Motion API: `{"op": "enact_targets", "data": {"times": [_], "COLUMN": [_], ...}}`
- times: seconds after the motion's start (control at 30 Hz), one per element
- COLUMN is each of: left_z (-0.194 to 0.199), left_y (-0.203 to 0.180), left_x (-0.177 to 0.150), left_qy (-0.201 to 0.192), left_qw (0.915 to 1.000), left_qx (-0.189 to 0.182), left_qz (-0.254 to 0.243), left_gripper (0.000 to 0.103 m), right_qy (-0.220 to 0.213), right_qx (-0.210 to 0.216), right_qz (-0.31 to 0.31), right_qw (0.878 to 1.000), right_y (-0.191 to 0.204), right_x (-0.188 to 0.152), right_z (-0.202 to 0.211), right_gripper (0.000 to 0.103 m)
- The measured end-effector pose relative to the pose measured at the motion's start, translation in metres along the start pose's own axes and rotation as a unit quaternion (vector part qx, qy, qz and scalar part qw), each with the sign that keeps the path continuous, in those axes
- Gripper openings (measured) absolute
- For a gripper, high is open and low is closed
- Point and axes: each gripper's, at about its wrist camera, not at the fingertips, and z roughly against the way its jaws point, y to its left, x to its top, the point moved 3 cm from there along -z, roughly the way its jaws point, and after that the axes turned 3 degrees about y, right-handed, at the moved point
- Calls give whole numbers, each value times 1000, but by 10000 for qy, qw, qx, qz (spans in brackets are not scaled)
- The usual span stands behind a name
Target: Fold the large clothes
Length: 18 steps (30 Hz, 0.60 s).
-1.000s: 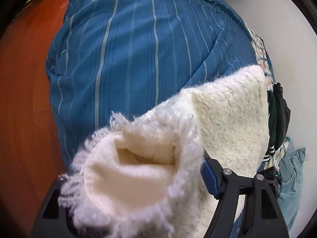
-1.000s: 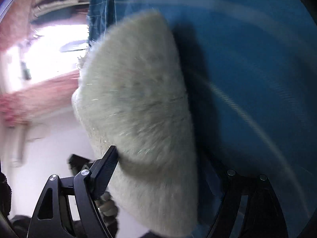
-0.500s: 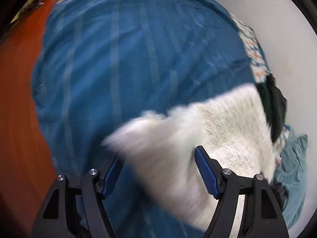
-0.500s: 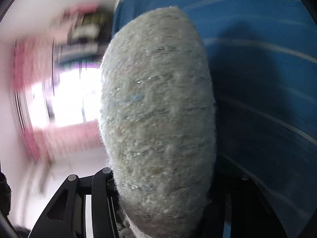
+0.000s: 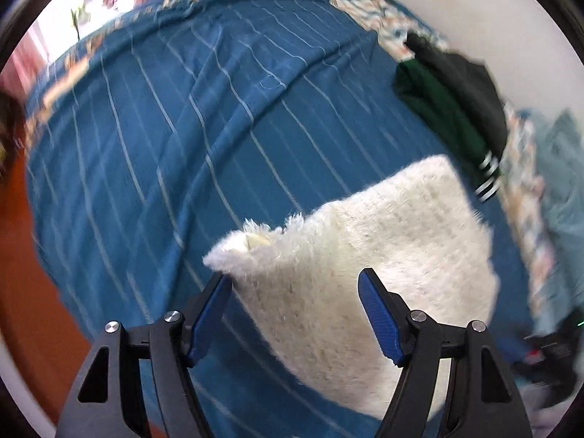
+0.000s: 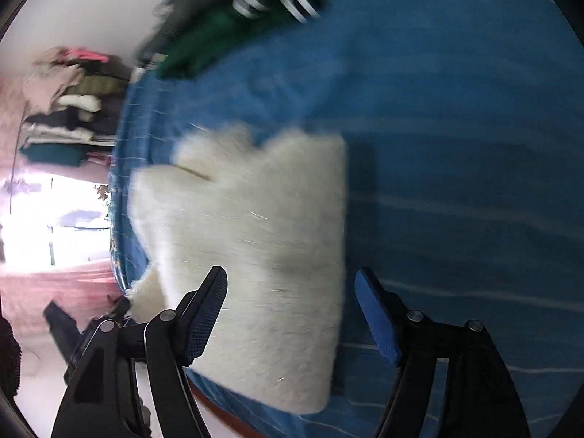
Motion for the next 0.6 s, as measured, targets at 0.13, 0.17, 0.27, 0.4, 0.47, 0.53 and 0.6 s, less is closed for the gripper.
{"op": "enact_targets", "data": {"times": [0.13, 0.17, 0.27, 0.4, 0.47, 0.53, 0.6], "left_z": [-9, -12, -22, -34, -39, -40, -40], "left_y": [-5, -6, -7, -3, -1, 0, 0], "left_x": [1, 1, -1, -4, -5, -5, -5], "left_qy": [38, 51, 76, 184, 217, 213, 212], "left_qw": [9991, 9989, 9974, 9963, 9964, 9965, 9968], "left_qx": [366, 417, 673, 773, 759, 754, 725], "left_qz": [-195, -197, -248, -329, -312, -303, -245], "left_gripper": [70, 70, 70, 70, 70, 70, 70], "right_qy": [468, 592, 921, 846, 903, 965, 1000], "right_qx": [-6, -107, -870, -1490, -1684, -1782, -1703], "right_qz": [686, 851, 1096, 1055, 1082, 1100, 1109], "right_qw": [9965, 9946, 9859, 9795, 9756, 9731, 9740], "right_y": [56, 70, 78, 81, 92, 93, 99], "right_x": [23, 32, 44, 66, 70, 71, 75], "right_z": [-18, -34, -92, -122, -127, -126, -131], "right_gripper": [34, 33, 24, 10, 9, 9, 10]}}
